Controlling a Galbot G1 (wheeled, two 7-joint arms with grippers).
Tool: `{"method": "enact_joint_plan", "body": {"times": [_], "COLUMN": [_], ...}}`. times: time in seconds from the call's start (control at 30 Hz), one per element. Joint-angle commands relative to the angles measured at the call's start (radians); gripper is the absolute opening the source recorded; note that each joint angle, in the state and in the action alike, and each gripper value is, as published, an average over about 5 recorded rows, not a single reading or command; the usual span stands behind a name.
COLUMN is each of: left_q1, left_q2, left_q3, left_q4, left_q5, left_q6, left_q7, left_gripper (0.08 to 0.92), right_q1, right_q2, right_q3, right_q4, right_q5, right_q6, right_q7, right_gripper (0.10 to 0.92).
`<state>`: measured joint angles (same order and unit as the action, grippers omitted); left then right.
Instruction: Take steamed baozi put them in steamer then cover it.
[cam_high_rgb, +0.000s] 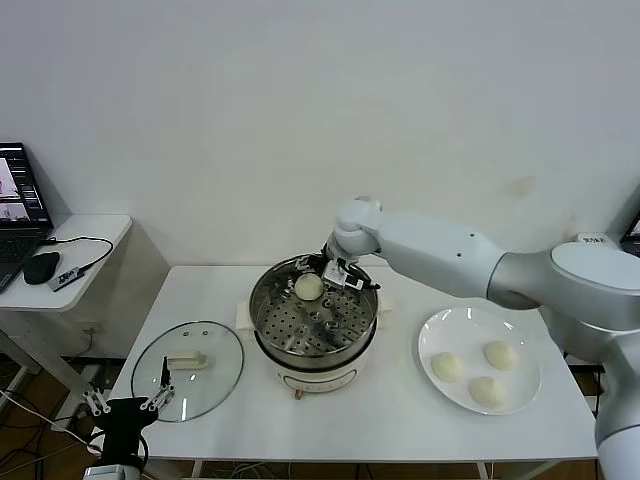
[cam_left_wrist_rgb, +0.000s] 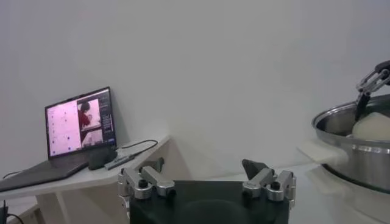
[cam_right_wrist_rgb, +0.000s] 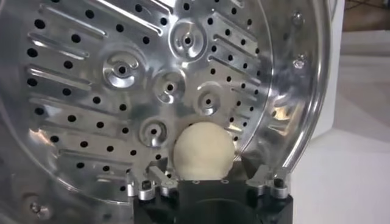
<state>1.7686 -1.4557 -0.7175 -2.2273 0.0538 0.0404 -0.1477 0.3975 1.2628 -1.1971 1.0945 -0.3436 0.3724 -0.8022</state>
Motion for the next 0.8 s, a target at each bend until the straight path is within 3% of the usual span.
{"method": "enact_joint_plan", "body": {"times": [0.03, 0.4, 0.63, 0.8], "left_q1": [0.006, 0.030, 0.046, 0.054], "left_q2": [0.000, 0.001, 0.008, 0.009], "left_q3": [0.002, 0.032, 0.058, 0.079], "left_q4": [-0.008, -0.050, -0.074, -0.072], "left_q5": [0.002, 0.017, 0.028, 0.041], "left_q6": [0.001, 0.004, 0.004, -0.001], "left_q7": [0.001, 0.001, 0.001, -0.001], "left_gripper": [0.823, 0.823, 0.823, 0.823], "right_q1": [0.073, 0.249, 0.281, 0.231], "right_q2": [-0.053, -0.345, -0.570, -0.753], "right_q3": [-0.022, -0.022, -0.021, 0.007], "right_q4": [0.111, 0.373, 0.507, 0.579], "right_q5": [0.162, 0.442, 0.442, 0.430], "right_q6": [-0.058, -0.347, -0.584, -0.671], "right_q7": [-0.055, -0.137, -0.185, -0.205], "right_gripper": [0.819, 0.823, 0.823, 0.823]}}
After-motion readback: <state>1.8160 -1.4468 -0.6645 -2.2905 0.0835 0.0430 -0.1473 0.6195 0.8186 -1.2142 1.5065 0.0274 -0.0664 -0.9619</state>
